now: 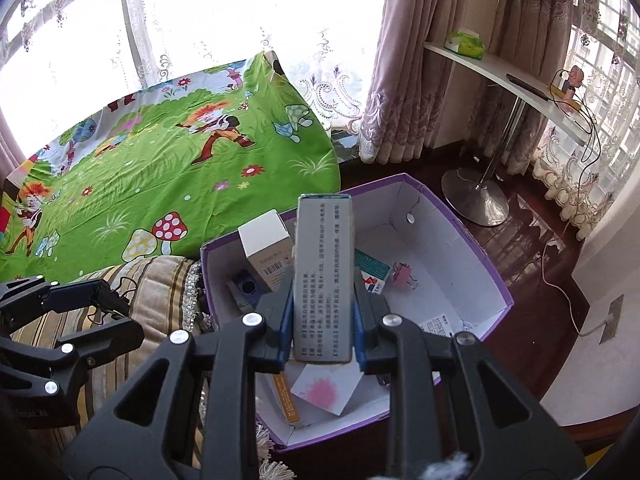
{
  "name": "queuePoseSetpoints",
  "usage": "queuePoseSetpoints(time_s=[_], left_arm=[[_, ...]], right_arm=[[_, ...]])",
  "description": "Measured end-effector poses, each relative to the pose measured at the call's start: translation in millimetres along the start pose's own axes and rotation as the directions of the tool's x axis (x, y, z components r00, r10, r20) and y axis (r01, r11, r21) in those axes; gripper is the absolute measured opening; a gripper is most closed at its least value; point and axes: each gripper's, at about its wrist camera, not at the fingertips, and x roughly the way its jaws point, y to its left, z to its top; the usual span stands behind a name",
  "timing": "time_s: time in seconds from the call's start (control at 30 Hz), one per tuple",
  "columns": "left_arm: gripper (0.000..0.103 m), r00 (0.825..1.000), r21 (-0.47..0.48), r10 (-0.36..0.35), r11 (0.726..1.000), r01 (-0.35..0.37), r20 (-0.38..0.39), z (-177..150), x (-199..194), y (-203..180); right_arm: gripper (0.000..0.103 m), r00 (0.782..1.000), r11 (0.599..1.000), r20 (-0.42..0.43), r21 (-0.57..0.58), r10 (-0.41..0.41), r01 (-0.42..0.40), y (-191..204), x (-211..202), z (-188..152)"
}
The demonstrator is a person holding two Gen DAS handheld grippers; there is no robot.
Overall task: Organize rigid objects
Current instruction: 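Carry the white box and black clip into the storage box and open both tools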
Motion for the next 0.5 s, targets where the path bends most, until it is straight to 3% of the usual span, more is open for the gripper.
queuePoseSetpoints(time_s=[0.2, 0.37, 0.5], left_arm=[[0.063, 0.998, -0.022, 0.005, 1.000, -0.007, -0.062, 1.7, 21.6, -5.5], [0.067, 0.997, -0.057, -0.001, 0.998, -0.003, -0.080, -1.4, 24.9, 1.0], [0.071, 0.995, -0.075, -0.022, 0.997, 0.014, -0.095, -5.6, 23.1, 1.9]], right_arm=[[0.031, 1.000, 0.999, 0.006, 0.038, -0.017, 0.017, -14.3, -0.6, -0.3], [0.065, 0.999, 0.999, 0.025, 0.049, -0.024, 0.023, -17.0, -5.3, -3.2], [0.070, 0.999, 0.999, 0.032, 0.042, -0.030, 0.028, -15.0, -10.8, -3.2]])
